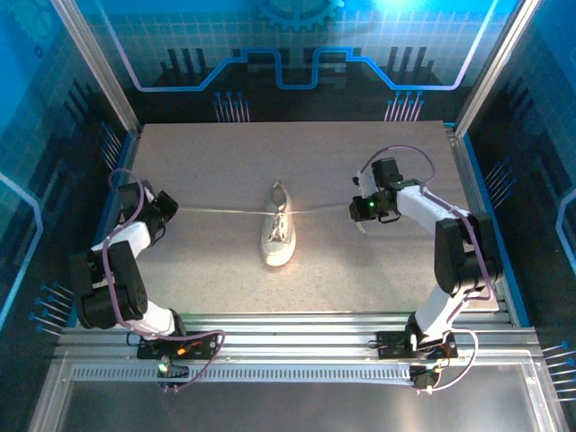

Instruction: Tie the shoes

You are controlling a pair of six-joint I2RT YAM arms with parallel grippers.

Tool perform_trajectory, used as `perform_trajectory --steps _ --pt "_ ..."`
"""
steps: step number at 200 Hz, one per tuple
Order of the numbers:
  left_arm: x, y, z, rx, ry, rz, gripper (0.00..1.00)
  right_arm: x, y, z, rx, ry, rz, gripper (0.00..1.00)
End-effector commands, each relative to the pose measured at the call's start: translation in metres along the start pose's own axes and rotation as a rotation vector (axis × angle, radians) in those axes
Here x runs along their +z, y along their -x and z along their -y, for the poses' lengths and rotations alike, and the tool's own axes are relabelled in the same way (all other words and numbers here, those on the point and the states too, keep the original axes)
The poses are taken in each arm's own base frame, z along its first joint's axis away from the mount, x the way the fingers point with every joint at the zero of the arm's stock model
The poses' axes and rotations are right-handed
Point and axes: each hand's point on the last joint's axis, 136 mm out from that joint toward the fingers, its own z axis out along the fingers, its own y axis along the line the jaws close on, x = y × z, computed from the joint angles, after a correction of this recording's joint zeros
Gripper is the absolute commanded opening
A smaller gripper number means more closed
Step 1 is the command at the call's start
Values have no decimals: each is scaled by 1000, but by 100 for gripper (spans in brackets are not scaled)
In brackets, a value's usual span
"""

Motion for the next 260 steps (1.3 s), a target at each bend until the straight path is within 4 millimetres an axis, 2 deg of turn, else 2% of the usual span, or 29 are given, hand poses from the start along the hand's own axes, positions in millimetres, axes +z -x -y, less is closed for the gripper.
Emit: perform_trajectory --steps 1,43,62,101,131,156,173,190,218,239,260 --pt "-4 12 -17 -4 42 45 0 0 -7 12 13 -14 -62 0" --pt "-13 20 -32 -48 42 54 0 12 -16 19 31 -16 -99 0" --pt "-13 18 -32 -46 44 49 0 10 -14 21 34 -18 -89 0" --pt "-17 16 -47 -86 69 57 0 7 -9 21 46 -5 -66 0" --pt "-16 7 -23 -38 36 35 0 11 -4 -2 -24 31 -72 0" --pt "-17 -17 10 58 0 -24 0 13 0 -21 -66 26 -68 0" --pt "-17 -42 21 117 2 -80 0 17 -2 -36 -91 40 -79 5" --pt "-22 -61 26 156 12 -126 0 18 -8 -43 -120 12 -85 15" --pt "-28 -81 36 194 -4 -185 0 14 -15 -53 -125 11 -68 38" --pt "-34 -88 45 213 -21 -208 18 4 -16 -60 -135 7 -46 47" --pt "-46 -81 54 280 -19 -203 32 -9 -19 -64 -143 6 -28 50"
